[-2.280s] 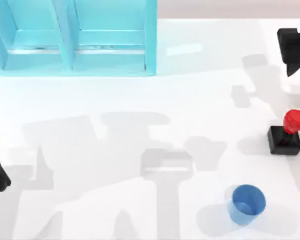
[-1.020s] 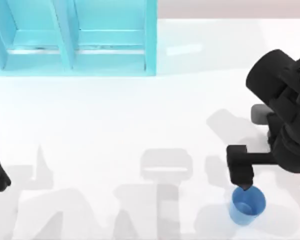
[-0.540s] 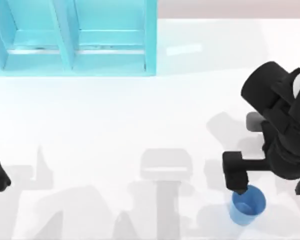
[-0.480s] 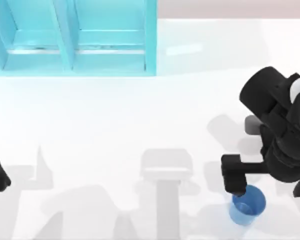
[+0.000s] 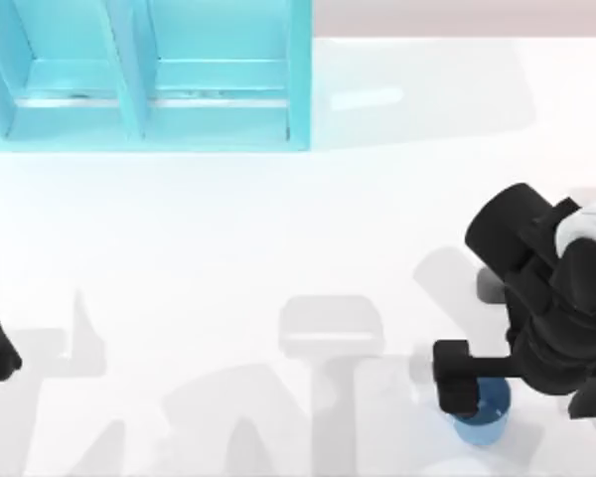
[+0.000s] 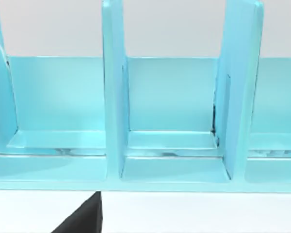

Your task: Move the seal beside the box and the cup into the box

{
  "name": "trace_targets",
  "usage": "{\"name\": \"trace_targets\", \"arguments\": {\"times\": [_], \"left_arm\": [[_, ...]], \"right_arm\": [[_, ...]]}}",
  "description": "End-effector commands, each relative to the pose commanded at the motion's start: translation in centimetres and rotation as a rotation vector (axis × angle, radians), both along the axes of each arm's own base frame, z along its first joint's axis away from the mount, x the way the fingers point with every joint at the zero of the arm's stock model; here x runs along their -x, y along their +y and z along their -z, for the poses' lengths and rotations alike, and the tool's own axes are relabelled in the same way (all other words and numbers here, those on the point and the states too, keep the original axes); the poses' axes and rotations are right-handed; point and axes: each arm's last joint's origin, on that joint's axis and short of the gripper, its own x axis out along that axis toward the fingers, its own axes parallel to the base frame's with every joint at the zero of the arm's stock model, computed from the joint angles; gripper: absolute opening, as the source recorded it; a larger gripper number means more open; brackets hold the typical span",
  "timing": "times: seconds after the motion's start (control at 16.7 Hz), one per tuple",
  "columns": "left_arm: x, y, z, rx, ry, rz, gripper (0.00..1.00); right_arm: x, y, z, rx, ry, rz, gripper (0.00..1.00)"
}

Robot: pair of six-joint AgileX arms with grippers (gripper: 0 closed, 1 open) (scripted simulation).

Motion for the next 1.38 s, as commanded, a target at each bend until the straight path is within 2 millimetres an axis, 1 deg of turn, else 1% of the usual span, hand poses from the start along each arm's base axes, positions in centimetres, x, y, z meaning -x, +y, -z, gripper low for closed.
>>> {"name": "trace_targets", "arguments": {"times": [0.12,0.9,0.96,1.38], "left_arm": [[0.00,0.00,0.00,0.000,0.000,0.000,1.00],[0.00,0.00,0.00,0.000,0.000,0.000,1.00],[0.00,0.00,0.00,0.000,0.000,0.000,1.00],[0.00,0.00,0.00,0.000,0.000,0.000,1.00]], "right_arm": [[0.00,0.00,0.00,0.000,0.000,0.000,1.00],[0.00,0.00,0.00,0.000,0.000,0.000,0.02],[0.00,0.00,0.00,0.000,0.000,0.000,0.00],[0.00,0.00,0.00,0.000,0.000,0.000,0.00]]}}
